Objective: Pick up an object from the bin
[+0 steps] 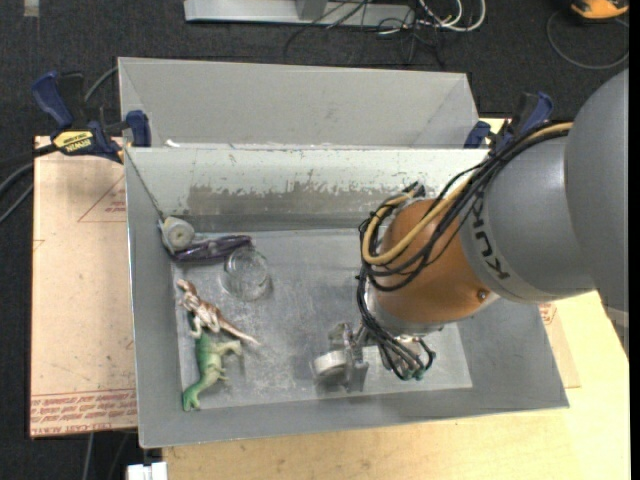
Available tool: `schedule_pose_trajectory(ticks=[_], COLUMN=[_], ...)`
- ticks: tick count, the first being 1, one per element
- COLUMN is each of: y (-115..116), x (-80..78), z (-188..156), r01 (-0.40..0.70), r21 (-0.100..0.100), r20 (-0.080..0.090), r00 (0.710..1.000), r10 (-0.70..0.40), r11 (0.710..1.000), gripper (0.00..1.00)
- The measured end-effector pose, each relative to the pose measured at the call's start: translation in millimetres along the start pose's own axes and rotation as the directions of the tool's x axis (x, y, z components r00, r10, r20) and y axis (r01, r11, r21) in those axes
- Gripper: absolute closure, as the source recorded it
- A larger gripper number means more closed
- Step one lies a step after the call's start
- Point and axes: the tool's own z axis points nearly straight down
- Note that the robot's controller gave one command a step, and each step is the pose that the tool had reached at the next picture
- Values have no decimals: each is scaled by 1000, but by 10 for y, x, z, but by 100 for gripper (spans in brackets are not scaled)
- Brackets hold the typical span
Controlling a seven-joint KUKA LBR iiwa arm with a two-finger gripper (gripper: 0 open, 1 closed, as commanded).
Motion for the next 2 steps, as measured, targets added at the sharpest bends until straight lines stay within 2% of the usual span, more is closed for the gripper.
schedule_pose_trajectory(ticks=[1, 2], y=[-1, 113], x=[0, -146], z=[0, -1591], r01=[0, -59], r21=[0, -1], r20=[0, 2], r00=[1000, 998], r10=[0, 59], r11=[1000, 998], gripper=[100, 100])
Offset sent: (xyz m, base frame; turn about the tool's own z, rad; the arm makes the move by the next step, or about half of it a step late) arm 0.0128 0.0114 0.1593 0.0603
